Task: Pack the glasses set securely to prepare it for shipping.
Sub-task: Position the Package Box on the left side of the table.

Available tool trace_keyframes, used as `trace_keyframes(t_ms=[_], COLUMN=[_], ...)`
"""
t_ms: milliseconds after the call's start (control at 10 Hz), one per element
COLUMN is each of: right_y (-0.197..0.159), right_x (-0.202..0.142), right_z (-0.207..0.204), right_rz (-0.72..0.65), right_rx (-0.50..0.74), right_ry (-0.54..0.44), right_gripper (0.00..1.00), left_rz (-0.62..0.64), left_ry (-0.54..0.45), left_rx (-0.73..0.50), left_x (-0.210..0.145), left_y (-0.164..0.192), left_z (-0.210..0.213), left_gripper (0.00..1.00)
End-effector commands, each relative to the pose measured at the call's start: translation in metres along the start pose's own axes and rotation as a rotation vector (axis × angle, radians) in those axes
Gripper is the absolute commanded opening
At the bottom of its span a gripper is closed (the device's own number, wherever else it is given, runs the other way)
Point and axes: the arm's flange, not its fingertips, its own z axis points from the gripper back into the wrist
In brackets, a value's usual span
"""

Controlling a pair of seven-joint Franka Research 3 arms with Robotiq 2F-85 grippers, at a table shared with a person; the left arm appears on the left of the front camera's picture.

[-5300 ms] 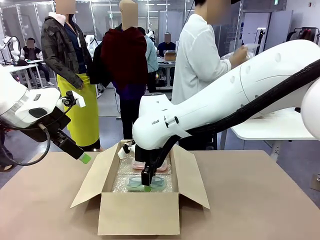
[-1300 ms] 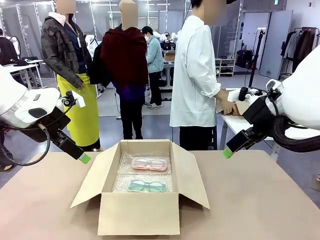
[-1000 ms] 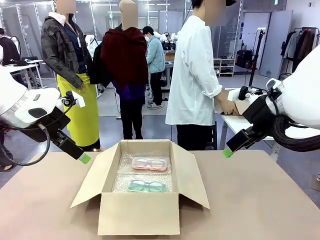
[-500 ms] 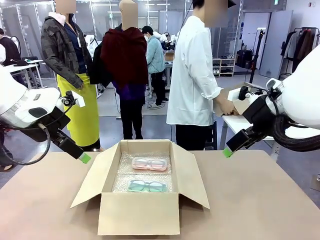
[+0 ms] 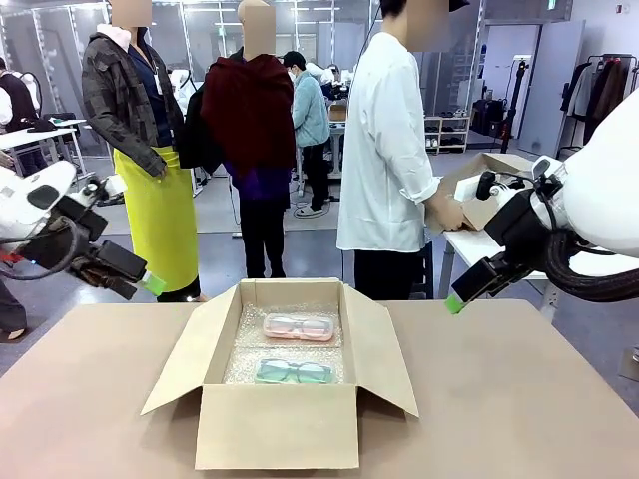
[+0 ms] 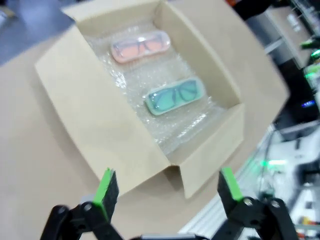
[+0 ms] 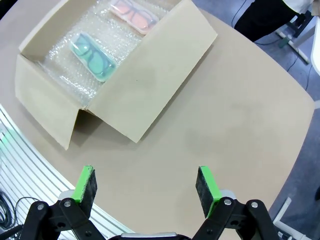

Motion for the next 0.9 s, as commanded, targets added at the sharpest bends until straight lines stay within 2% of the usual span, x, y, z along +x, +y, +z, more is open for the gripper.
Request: trace_keyframes(t_ms=[0,200,300,400,500,800], right_y=[0.000,0.000,0.000,0.000,0.000,0.000], right_x=[0.000,0.000,0.000,0.000,0.000,0.000], right_z=[0.001,0.001,0.001,0.001,0.001,0.001], right_rz=[0.016,0.016,0.016,0.016,0.016,0.016], right_rx=[0.006,0.006,0.006,0.006,0.006,0.006], right_ry=[-0.010,-0.010,-0.010,-0.010,-0.010,-0.010], right_gripper=[1.00,1.00,1.00,1.00,1.00,1.00], left_rz=[0.139,0.267,0.260,0.340,0.382,0.404], left_ry=[-0.053,-0.112,-0.119,-0.134,-0.133,-0.111], left_rx=[-0.151,-0.286,-0.261,-0.330,-0.336,-0.310], left_x=[-0.011,-0.023,-0.027,-0.032,-0.038,-0.038], left_y=[0.049,0.103,0.122,0.142,0.157,0.165], left_z=[-0.020,-0.058,-0.071,-0.078,-0.085,-0.088], left_gripper=[1.00,1.00,1.00,1.00,1.00,1.00])
